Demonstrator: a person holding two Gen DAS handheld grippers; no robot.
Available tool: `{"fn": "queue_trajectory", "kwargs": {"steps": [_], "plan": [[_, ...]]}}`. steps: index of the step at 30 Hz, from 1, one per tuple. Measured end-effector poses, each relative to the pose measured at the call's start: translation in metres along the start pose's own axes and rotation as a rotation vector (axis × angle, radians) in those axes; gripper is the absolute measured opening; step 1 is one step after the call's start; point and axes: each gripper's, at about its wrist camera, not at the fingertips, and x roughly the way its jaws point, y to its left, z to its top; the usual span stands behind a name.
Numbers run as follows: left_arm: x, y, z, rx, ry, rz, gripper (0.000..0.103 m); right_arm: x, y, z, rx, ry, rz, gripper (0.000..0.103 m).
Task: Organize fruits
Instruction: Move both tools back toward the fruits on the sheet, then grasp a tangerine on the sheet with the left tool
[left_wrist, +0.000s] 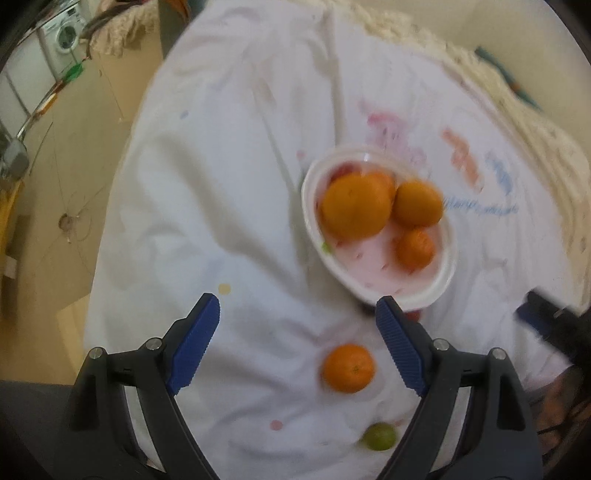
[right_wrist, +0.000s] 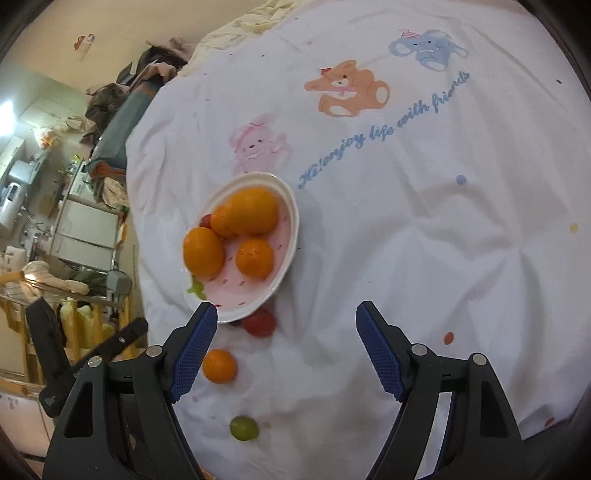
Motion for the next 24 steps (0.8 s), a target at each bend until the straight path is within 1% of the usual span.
{"fn": "queue_trajectory", "kwargs": {"steps": [2,6,9,12,15,16,19,21,23,24], "plan": [[0.007,-0.005,-0.003,0.024,0.005,0.020,0.084,0.002,0.001,0.001,0.001,-0.001,-0.010,0.080],[0.015,-0.016,-0.007,0.078,0.026,0.006,0.084,0.006,-0.001,0.004,0.017,0.003,-0.018,0.080],[0.023,-0.027,-0.017,0.113,0.066,-0.017,0.084,0.009,0.000,0.004,0.011,0.006,-0.032,0.080],[0.034,-0.042,-0.030,0.178,0.120,-0.029,0.083,0.011,-0.001,0.004,0.014,0.013,-0.039,0.080],[0.044,-0.056,-0.042,0.259,0.158,0.005,0.077,0.012,-0.002,0.005,0.019,0.020,-0.043,0.080],[0.047,-0.060,-0.045,0.279,0.170,0.010,0.074,0.013,-0.002,0.005,0.015,0.021,-0.050,0.080],[0.054,-0.065,-0.049,0.302,0.194,0.009,0.068,0.014,0.000,0.006,0.008,0.020,-0.055,0.080],[0.055,-0.069,-0.052,0.318,0.198,0.014,0.059,0.014,0.001,0.006,0.009,0.022,-0.051,0.080],[0.057,-0.070,-0.052,0.330,0.201,0.027,0.047,0.014,0.002,0.005,0.007,0.024,-0.043,0.080],[0.057,-0.071,-0.052,0.332,0.199,0.032,0.046,0.014,0.003,0.004,0.005,0.026,-0.038,0.080]]}}
